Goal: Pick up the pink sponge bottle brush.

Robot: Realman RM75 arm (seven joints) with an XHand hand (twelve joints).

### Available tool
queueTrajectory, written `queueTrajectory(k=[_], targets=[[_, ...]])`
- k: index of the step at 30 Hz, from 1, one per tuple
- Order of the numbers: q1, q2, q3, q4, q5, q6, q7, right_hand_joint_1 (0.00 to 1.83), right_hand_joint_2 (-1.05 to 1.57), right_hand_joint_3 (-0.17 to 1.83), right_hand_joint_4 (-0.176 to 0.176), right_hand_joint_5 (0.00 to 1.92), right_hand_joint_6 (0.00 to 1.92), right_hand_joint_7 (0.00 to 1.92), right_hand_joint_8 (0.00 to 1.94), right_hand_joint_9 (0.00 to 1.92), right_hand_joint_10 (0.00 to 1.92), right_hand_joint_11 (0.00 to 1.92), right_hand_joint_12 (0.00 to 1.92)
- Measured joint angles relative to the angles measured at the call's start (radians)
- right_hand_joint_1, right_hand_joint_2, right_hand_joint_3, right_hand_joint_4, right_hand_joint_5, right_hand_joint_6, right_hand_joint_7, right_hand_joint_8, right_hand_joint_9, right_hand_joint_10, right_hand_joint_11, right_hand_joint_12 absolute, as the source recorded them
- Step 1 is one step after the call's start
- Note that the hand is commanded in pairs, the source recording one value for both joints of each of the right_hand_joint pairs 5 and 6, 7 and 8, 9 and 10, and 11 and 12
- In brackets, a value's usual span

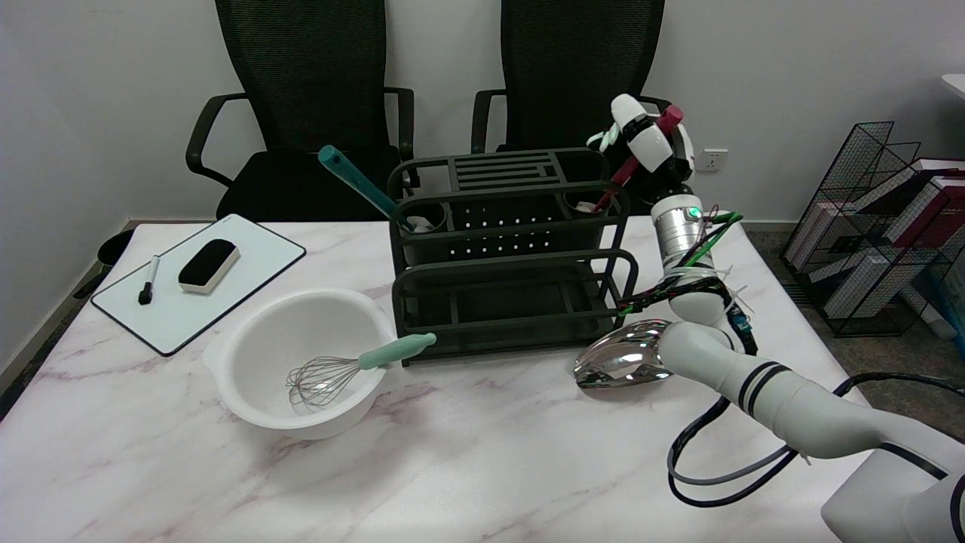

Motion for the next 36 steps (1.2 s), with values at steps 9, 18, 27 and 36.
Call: queueTrajectory(k=[9, 18, 27, 36], targets=[[0.003, -0.003, -0.001, 0.001, -0.003, 0.002, 0.0, 0.89, 0.54, 0.9, 0.0, 1.36, 1.36, 1.43, 1.43, 1.39, 1.39, 1.27, 1.27], [0.004, -0.004, -0.002, 0.001, -0.005, 0.003, 0.0, 0.88, 0.59, 0.88, 0.0, 1.37, 1.37, 1.55, 1.55, 1.59, 1.59, 1.52, 1.52], [0.004, -0.005, -0.002, -0.002, -0.005, 0.004, 0.0, 0.86, 0.67, 0.87, 0.0, 1.67, 1.67, 1.65, 1.65, 1.66, 1.66, 1.57, 1.57], [0.003, -0.005, -0.003, -0.005, -0.004, 0.005, 0.0, 0.85, 0.72, 0.87, 0.0, 1.82, 1.82, 1.74, 1.74, 1.7, 1.7, 1.59, 1.59]])
